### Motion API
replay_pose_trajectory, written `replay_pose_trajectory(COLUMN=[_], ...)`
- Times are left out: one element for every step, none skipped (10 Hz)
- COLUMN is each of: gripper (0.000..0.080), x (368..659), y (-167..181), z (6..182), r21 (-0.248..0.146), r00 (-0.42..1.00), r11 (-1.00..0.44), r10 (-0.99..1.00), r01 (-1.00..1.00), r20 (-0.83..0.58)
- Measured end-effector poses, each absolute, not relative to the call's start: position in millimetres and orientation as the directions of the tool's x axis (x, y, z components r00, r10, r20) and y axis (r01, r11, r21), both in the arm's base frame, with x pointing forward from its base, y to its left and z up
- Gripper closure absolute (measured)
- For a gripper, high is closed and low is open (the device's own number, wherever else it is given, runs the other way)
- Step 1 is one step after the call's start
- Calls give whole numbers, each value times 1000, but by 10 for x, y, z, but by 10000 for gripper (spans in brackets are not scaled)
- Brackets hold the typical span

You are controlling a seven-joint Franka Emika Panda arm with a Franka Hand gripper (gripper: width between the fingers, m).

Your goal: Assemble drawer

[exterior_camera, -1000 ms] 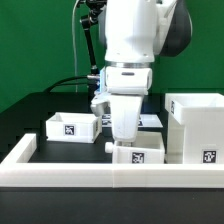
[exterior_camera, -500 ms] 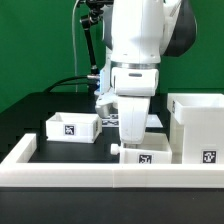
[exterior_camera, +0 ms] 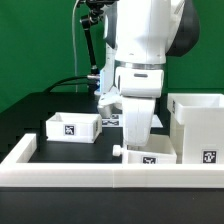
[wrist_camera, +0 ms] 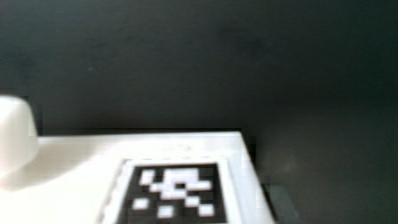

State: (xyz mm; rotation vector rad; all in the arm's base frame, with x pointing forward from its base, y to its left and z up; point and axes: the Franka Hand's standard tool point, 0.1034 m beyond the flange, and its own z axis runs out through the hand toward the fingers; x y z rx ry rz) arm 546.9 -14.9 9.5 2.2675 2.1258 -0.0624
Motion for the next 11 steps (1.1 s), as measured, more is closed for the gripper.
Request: replay_pose_trajectory(gripper=[758, 758, 758, 758, 758, 758, 758, 758, 758, 758, 758], x=[5465, 5465, 5465, 5468, 5453, 5442, 5445, 5443, 5437, 5424, 5424], y=[-153, -151, -143, -139, -140, -133, -136, -145, -158, -211, -209], z=[93, 92, 91, 99, 113, 140, 126, 123, 113, 98, 98], r21=[-6, -6, -5, 1, -9, -24, -22, -22, -24, -28, -28], r00=[65, 65, 64, 77, 83, 80, 82, 83, 74, 52, 59], r11=[-65, -65, -64, -77, -83, -82, -83, -84, -76, -53, -60], r10=[997, 997, 997, 996, 995, 995, 995, 995, 996, 997, 997], r01=[998, 998, 998, 997, 996, 996, 996, 996, 997, 998, 998], r20=[-52, -52, -51, -51, -53, -57, -56, -56, -55, -51, -51])
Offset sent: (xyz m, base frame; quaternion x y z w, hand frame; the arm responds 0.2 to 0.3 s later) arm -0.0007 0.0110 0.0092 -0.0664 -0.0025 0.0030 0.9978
